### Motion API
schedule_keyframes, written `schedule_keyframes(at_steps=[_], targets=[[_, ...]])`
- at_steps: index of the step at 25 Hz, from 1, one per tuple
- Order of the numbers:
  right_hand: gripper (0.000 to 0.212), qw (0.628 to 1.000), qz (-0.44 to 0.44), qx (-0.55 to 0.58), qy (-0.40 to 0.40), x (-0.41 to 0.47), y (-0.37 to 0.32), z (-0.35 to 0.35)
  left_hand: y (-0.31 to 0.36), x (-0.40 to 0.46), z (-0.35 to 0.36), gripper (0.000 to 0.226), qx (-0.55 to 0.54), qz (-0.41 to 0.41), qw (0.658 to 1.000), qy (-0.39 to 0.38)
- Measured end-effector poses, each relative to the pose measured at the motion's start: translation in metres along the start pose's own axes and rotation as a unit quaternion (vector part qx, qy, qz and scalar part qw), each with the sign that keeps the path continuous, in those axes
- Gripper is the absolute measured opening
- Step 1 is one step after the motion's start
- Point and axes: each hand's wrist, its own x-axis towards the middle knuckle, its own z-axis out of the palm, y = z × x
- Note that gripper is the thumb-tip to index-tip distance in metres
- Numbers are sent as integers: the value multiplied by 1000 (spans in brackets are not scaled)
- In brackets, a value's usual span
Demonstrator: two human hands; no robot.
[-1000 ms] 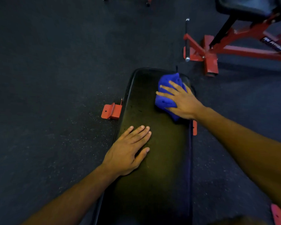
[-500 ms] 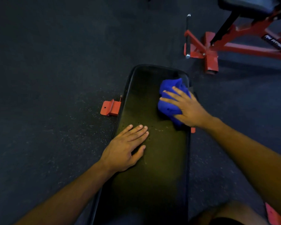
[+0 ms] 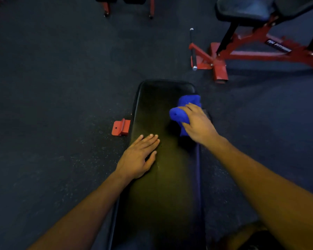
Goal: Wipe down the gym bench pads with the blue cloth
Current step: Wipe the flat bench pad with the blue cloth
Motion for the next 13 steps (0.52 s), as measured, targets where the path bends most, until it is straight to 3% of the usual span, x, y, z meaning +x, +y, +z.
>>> schedule_keyframes(at_steps=[3,6,13], targets=[[62,997,73,17,22,-93,-25,24,10,-14,6,59,31,-80,996,-23],[78,986,111,-115,-49,-133,-52,67,14,-28,15,62,49,-129,989,-50],[65,979,120,-163,-33,-4,-7,64,10,-27,25,60,67,-124,990,-1]])
